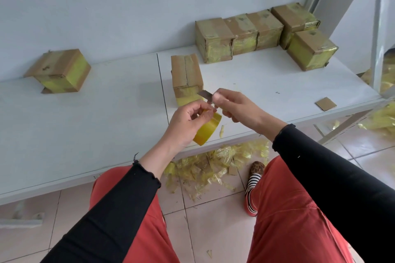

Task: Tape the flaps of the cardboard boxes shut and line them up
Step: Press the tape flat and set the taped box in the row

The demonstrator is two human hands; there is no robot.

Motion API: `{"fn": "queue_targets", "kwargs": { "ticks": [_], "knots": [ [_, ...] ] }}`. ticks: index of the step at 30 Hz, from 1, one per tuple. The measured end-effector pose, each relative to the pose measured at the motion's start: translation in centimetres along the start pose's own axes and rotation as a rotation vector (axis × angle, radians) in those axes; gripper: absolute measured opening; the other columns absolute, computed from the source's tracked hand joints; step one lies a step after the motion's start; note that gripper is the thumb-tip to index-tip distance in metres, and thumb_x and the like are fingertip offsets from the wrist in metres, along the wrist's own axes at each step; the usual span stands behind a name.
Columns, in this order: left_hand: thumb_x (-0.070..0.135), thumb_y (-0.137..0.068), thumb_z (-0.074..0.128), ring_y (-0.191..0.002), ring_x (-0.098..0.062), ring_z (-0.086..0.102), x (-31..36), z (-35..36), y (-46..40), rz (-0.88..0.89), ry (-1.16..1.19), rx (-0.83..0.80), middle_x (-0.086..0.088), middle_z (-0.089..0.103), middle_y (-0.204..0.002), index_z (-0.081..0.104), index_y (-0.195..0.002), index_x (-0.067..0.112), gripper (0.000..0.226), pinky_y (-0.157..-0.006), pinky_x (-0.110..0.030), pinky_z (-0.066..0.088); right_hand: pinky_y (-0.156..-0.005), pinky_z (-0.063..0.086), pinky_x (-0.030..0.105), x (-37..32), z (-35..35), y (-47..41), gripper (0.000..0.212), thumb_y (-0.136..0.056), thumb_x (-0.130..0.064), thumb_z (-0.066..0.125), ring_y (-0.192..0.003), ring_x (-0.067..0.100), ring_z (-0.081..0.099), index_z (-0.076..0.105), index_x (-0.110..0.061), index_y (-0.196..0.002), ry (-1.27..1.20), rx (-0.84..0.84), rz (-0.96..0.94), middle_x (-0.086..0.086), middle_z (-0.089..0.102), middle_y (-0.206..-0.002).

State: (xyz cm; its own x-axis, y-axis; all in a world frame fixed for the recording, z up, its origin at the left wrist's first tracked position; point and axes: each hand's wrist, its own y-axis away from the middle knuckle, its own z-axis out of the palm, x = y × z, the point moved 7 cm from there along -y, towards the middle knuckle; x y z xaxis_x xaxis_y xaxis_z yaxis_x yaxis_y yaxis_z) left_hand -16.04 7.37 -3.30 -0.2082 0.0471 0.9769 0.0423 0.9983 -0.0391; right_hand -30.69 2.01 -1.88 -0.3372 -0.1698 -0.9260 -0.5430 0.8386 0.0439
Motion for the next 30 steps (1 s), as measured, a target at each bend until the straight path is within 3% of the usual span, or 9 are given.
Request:
{"fn": "queue_targets", "kwargs": {
  "ticks": [3,7,10,14,16,18,21,24,30],
  "knots": [
    [0.030,-0.099,0.069,-0.098,-0.025,0.069,-0.2,0.7,-0.5,-0.022,-0.055,-0.014,-0.003,0.075,-0.104,0.073,-0.104,0.024,0.008,-0.087,-0.035,0.051,-0.051,0.026,0.021,0.2,-0.8,0.0,0.026,-0.108,-0.021,0.051,-0.054,0.012,0.029,0.065,-0.003,-0.097,-0.022,0.084,-0.066,-0.016,0.037,-0.055],
    [0.032,-0.090,0.077,-0.103,0.008,0.062,-0.9,2.6,-1.5,-0.088,-0.217,-0.102,0.013,0.066,-0.127,0.059,-0.133,0.036,0.047,-0.088,-0.022,0.046,-0.051,0.034,0.017,1.8,-3.1,0.2,0.019,-0.106,-0.020,0.056,-0.054,0.008,0.040,0.067,-0.013,-0.092,-0.073,0.218,0.025,-0.016,0.047,-0.061],
    [0.030,-0.095,0.073,-0.118,-0.010,0.061,-0.1,4.0,-3.0,0.064,-0.560,0.018,0.001,0.062,-0.138,0.043,-0.146,0.029,0.059,-0.090,-0.027,0.044,-0.053,0.043,0.022,4.4,-5.4,0.0,0.013,-0.101,-0.019,0.064,-0.057,0.010,0.054,0.065,-0.015,-0.089,-0.139,0.355,0.124,-0.004,0.058,-0.071],
    [0.024,-0.093,0.073,-0.086,-0.031,0.069,0.5,8.4,-4.1,0.286,-0.894,0.049,-0.008,0.070,-0.104,0.046,-0.130,0.015,0.047,-0.062,-0.035,0.045,-0.054,0.043,0.018,8.4,-7.8,-0.6,0.016,-0.098,-0.021,0.068,-0.056,0.007,0.056,0.065,-0.020,-0.083,-0.232,0.495,0.285,-0.003,0.061,-0.071],
    [0.023,-0.093,0.073,-0.100,-0.031,0.067,-0.7,10.3,-4.4,0.316,-0.951,-0.060,-0.007,0.071,-0.109,0.048,-0.130,0.013,0.045,-0.086,-0.040,0.048,-0.055,0.039,0.021,10.3,-9.5,-0.9,0.016,-0.099,-0.020,0.065,-0.061,0.012,0.053,0.065,-0.021,-0.083,-0.241,0.593,0.339,-0.002,0.059,-0.074],
    [0.023,-0.096,0.069,-0.137,-0.028,0.050,-2.4,11.7,-4.2,0.308,-0.945,-0.242,-0.008,0.060,-0.142,0.048,-0.142,0.013,0.051,-0.120,-0.042,0.022,-0.058,0.039,0.024,11.4,-10.9,-1.1,0.012,-0.100,-0.017,0.061,-0.073,0.019,0.053,0.068,-0.018,-0.090,-0.179,0.647,0.354,-0.001,0.060,-0.080],
    [0.019,-0.101,0.062,-0.159,-0.019,0.009,-2.7,11.0,-3.3,0.341,-0.820,-0.358,-0.006,0.021,-0.170,0.037,-0.159,0.015,0.063,-0.127,-0.032,-0.002,-0.088,0.044,0.033,12.4,-11.4,-1.7,0.030,-0.102,-0.013,0.050,-0.116,0.027,0.057,0.070,-0.020,-0.123,0.158,0.524,0.433,0.004,0.067,-0.119],
    [0.011,-0.101,0.060,-0.155,-0.016,0.024,-0.6,5.8,-2.9,0.426,-0.659,-0.113,-0.004,0.038,-0.164,0.055,-0.148,0.018,0.047,-0.127,-0.023,0.009,-0.106,0.028,0.045,10.2,-10.9,-2.4,0.052,-0.098,-0.007,0.040,-0.136,0.032,0.039,0.055,-0.025,-0.145,0.669,0.503,0.385,0.005,0.052,-0.147],
    [0.010,-0.095,0.062,-0.126,-0.016,0.053,1.0,-8.0,-4.7,0.313,-0.550,0.480,0.000,0.063,-0.130,0.070,-0.119,0.018,0.026,-0.112,-0.023,0.036,-0.098,0.034,0.037,1.4,-3.6,-5.5,0.033,-0.101,-0.022,0.053,-0.125,0.026,0.048,0.065,-0.023,-0.132,0.595,0.481,-0.132,0.001,0.060,-0.134]
  ]
}}
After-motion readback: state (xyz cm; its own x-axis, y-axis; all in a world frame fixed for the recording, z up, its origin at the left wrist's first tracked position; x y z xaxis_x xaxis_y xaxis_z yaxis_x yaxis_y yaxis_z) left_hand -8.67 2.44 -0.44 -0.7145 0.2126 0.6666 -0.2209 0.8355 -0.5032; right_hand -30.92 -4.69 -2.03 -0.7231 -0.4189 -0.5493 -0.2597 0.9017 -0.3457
